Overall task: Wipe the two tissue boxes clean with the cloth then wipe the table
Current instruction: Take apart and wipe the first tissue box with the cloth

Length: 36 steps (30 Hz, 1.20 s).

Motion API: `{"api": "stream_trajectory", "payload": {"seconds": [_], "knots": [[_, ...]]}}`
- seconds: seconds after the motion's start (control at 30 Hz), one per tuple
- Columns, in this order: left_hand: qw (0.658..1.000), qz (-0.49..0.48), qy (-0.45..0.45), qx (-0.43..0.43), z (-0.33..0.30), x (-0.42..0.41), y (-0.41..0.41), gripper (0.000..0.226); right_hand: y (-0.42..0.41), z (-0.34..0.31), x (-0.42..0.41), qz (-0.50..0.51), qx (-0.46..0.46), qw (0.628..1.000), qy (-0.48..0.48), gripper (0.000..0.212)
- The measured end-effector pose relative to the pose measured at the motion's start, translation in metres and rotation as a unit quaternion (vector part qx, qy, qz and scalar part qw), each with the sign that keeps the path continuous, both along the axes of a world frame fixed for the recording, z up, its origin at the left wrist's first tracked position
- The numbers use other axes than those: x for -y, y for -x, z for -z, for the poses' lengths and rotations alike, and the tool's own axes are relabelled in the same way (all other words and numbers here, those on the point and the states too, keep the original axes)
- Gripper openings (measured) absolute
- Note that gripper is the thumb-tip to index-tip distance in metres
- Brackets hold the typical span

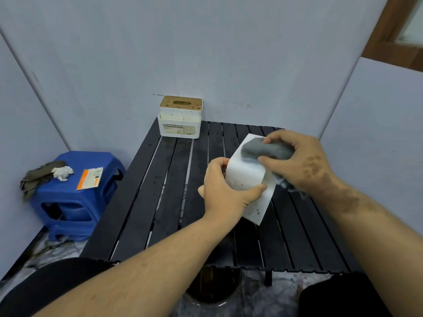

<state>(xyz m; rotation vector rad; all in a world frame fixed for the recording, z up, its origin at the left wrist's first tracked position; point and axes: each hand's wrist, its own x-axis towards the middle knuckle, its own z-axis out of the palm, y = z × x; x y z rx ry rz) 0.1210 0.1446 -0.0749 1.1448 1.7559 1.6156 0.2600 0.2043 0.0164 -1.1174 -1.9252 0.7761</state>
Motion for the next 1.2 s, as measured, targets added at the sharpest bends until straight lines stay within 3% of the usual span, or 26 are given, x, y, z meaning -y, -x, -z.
{"api": "stream_trajectory", "payload": {"seconds": [0.07,0.2,0.3,0.4,0.47,0.53,0.7,0.8,0.9,1.07,1.2], "knots": [[1.0,-0.005,-0.004,-0.009,0.0,0.0,0.0,0.072,-0.003,0.004,-0.008,0.043,-0.023,0.999,0.013,0.023],[1.0,-0.005,-0.01,-0.005,0.0,0.001,-0.001,0.074,0.005,0.01,0.004,0.0,0.053,0.993,-0.106,0.026],[1.0,-0.004,-0.018,-0.004,-0.001,0.002,-0.003,0.076,0.014,0.007,0.002,-0.016,0.044,0.997,-0.067,0.023],[1.0,0.002,-0.023,-0.001,-0.002,0.003,-0.006,0.074,0.03,0.008,0.002,0.02,0.162,0.971,-0.175,0.023],[1.0,0.0,-0.026,0.012,-0.004,0.004,-0.007,0.07,0.037,0.008,0.01,-0.044,0.186,0.957,-0.217,0.026],[0.999,-0.001,-0.032,0.019,-0.006,0.006,-0.008,0.069,0.034,0.003,0.011,-0.098,0.189,0.957,-0.194,0.029],[1.0,-0.01,-0.02,-0.02,-0.002,0.005,-0.006,0.076,0.015,-0.003,-0.01,0.025,0.161,0.977,-0.139,0.026],[1.0,-0.001,-0.02,-0.003,-0.003,0.005,-0.006,0.075,0.023,0.004,0.002,-0.014,0.166,0.968,-0.186,0.025],[1.0,0.0,-0.022,0.007,-0.004,0.006,-0.007,0.073,0.023,0.002,0.009,-0.072,0.143,0.973,-0.163,0.021],[0.999,-0.022,-0.01,-0.035,-0.003,0.005,-0.006,0.074,0.006,0.002,-0.012,0.009,0.096,0.988,-0.118,0.025],[0.999,-0.022,0.002,-0.046,-0.004,0.005,-0.007,0.074,-0.004,0.001,-0.009,0.005,0.067,0.995,-0.072,0.023]]}}
